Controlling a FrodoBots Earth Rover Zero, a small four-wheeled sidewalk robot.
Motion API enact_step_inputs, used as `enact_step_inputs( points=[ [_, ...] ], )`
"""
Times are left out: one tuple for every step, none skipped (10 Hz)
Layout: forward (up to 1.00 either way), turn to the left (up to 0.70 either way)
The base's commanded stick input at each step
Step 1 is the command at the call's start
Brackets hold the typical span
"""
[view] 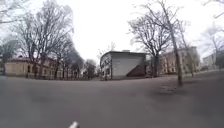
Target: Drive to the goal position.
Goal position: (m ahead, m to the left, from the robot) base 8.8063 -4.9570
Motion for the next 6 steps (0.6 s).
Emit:
enact_step_inputs(
  points=[
    [1.0, 0.0],
    [1.0, 0.0],
    [1.0, 0.0],
    [1.0, 0.0],
    [1.0, 0.0],
    [1.0, 0.0]
  ],
)
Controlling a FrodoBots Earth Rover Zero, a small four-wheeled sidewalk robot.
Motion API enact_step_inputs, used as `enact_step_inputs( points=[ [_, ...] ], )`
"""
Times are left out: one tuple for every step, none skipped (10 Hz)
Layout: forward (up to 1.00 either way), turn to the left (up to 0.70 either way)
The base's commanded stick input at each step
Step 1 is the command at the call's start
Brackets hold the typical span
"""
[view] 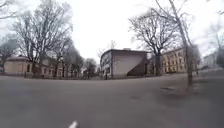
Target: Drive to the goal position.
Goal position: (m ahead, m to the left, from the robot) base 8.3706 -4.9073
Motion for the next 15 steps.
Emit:
enact_step_inputs(
  points=[
    [1.0, 0.0],
    [1.0, 0.0],
    [1.0, 0.0],
    [1.0, 0.0],
    [1.0, 0.0],
    [1.0, 0.0],
    [1.0, 0.0],
    [1.0, 0.0],
    [1.0, 0.0],
    [1.0, 0.0],
    [1.0, 0.0],
    [1.0, 0.0],
    [1.0, 0.0],
    [1.0, 0.0],
    [1.0, 0.0]
  ],
)
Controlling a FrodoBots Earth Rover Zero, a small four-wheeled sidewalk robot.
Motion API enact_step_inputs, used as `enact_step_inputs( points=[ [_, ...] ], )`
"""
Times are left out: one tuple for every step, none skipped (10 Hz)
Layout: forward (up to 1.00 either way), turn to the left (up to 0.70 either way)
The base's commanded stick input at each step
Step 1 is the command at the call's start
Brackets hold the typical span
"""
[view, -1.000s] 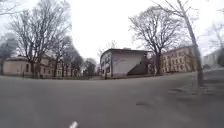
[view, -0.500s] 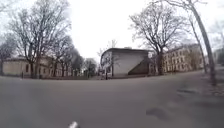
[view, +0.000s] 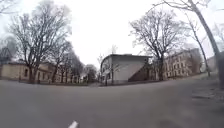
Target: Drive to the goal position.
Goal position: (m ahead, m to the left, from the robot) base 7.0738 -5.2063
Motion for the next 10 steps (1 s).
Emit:
enact_step_inputs(
  points=[
    [1.0, 0.0],
    [1.0, 0.0],
    [1.0, 0.0],
    [1.0, 0.0],
    [1.0, 0.0],
    [1.0, 0.0],
    [1.0, 0.0],
    [1.0, 0.0],
    [1.0, 0.0],
    [1.0, 0.0]
  ],
)
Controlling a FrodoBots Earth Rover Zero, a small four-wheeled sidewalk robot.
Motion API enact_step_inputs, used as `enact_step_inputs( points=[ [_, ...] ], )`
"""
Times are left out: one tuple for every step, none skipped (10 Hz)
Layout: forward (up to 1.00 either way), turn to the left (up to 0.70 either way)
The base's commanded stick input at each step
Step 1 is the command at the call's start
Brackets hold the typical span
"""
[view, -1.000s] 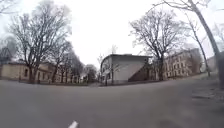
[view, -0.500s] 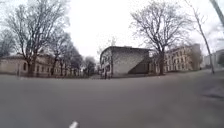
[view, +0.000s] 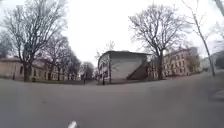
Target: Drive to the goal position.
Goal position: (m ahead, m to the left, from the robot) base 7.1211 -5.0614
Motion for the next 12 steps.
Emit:
enact_step_inputs(
  points=[
    [1.0, 0.0],
    [1.0, 0.0],
    [1.0, 0.0],
    [1.0, 0.0],
    [1.0, 0.0],
    [1.0, 0.0],
    [1.0, 0.07],
    [1.0, 0.16],
    [1.0, 0.24],
    [1.0, 0.33],
    [1.0, 0.38],
    [1.0, 0.3]
  ],
)
